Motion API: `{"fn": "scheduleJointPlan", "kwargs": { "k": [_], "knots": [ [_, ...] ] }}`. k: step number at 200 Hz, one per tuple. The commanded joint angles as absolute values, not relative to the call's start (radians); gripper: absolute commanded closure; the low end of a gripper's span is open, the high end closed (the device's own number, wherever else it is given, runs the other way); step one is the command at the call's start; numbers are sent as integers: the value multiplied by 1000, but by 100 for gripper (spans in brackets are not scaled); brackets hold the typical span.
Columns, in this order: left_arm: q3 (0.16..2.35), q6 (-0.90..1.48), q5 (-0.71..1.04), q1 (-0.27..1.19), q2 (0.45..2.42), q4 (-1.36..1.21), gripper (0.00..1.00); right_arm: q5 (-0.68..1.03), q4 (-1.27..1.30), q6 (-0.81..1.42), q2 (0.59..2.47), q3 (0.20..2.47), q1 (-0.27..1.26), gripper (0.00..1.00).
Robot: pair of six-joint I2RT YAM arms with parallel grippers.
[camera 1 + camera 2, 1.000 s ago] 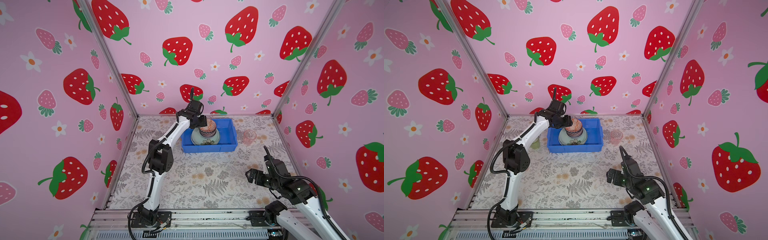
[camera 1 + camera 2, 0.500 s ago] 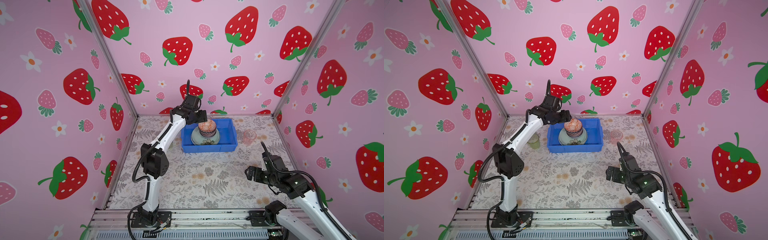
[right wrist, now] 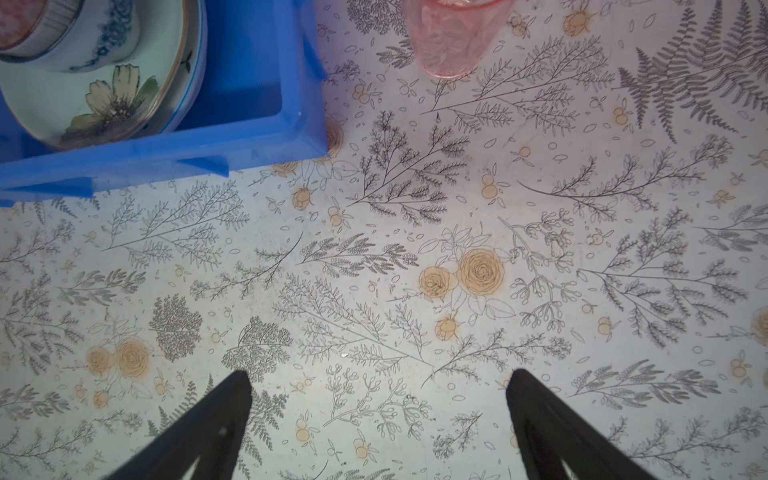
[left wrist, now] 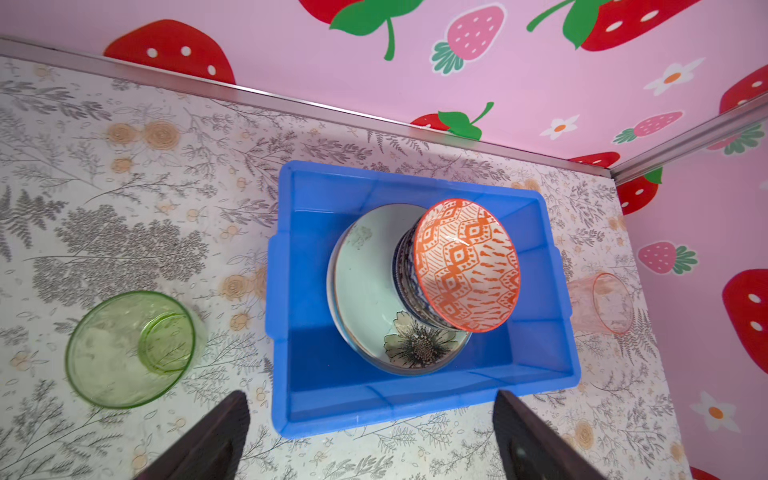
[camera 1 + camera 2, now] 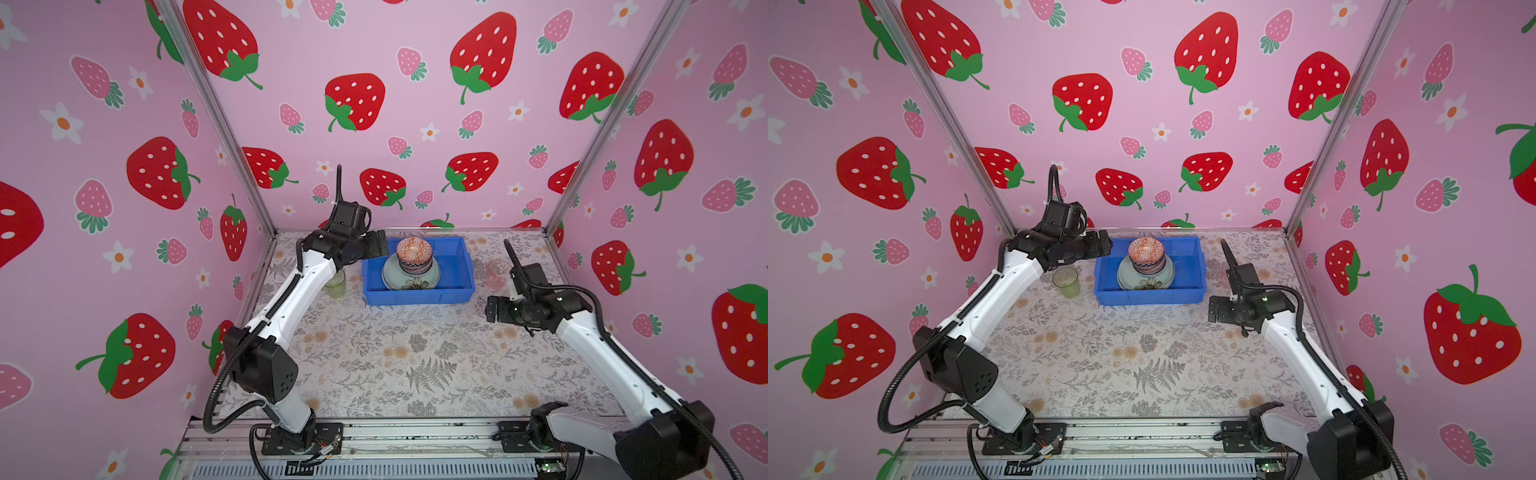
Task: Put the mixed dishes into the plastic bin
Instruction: 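Open the left gripper and lift away while the right reaches toward the pink cup, then close the right gripper around the pink plastic cup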
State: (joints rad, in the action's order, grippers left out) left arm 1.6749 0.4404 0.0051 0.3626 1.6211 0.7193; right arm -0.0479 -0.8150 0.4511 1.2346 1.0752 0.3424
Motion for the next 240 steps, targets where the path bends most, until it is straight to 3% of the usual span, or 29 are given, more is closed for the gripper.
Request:
{"fn": "scheduleJointPlan", "kwargs": {
  "k": [1, 38, 70, 102, 168, 240],
  "knots": [
    [1605, 392, -20, 349, 1538, 746, 6, 25, -777, 354, 1324, 1156, 240, 1],
    [1567, 293, -51, 307, 1472, 809, 6, 26, -748, 305, 1523, 1332, 148, 1],
    [1434, 255, -79, 291, 1391, 713, 6, 50, -755, 274, 1727, 1516, 111, 14],
    [1394, 277, -41, 252, 1357, 684, 6, 42, -777, 275, 1872, 1653, 105, 18],
    [1382, 335, 103, 130, 1380, 668, 6, -36, -819, 287, 2034, 1772, 99, 21],
    [1376, 374, 198, 62, 1409, 657, 7, -25, -782, 296, 2061, 1734, 85, 26]
  ]
}}
